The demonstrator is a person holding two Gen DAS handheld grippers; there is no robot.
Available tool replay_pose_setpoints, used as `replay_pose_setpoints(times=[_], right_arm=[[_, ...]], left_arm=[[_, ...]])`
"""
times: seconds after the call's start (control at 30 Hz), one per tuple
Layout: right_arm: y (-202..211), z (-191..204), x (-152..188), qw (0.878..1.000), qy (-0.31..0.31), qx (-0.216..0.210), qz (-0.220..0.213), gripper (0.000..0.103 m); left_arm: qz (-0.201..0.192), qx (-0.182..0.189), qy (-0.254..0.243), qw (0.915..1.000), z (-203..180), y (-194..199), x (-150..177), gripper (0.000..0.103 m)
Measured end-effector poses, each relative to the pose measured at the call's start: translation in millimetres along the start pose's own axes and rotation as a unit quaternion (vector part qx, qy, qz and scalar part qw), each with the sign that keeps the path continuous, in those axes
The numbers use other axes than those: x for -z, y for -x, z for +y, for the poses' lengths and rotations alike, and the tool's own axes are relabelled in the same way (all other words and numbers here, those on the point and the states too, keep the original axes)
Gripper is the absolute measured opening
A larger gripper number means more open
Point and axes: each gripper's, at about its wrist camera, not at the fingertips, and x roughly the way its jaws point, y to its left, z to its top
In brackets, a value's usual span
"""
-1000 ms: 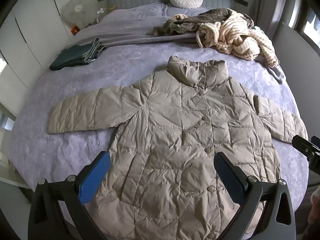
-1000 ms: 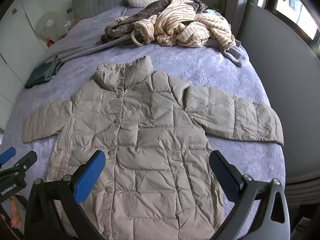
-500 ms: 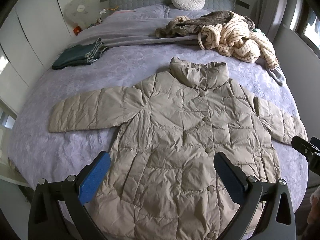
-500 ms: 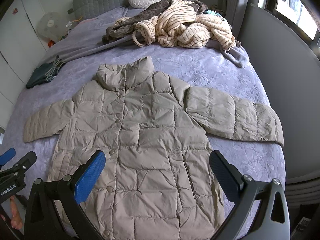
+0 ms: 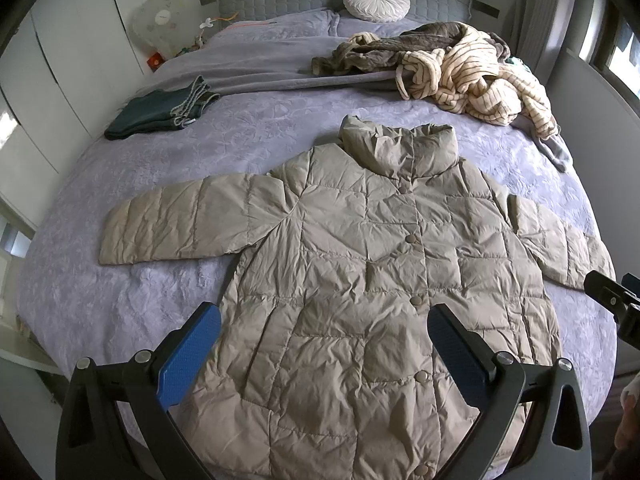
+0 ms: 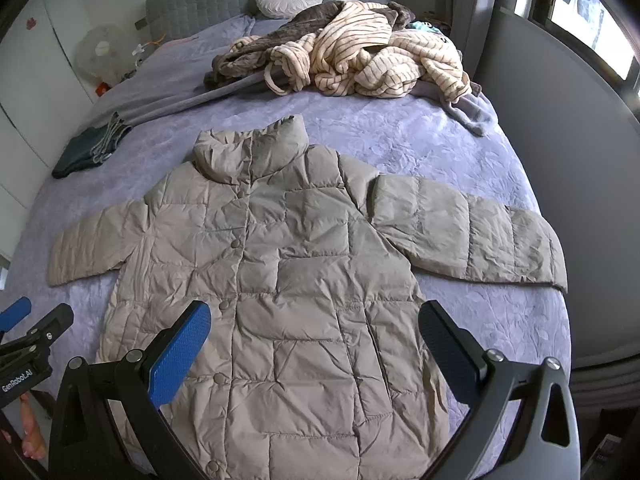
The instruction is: Fold large clothes
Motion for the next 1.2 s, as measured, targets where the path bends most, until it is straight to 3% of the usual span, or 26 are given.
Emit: replay_pose_setpoints(times=[1.2], right_arm=[[2.3,-0.2,0.4,1.000,-0.001,-0.003,-0.006,0.103]], left_arm=[[-0.002,0.000,0.001,1.0000,-1.9,-0.5,2.8,0.103]])
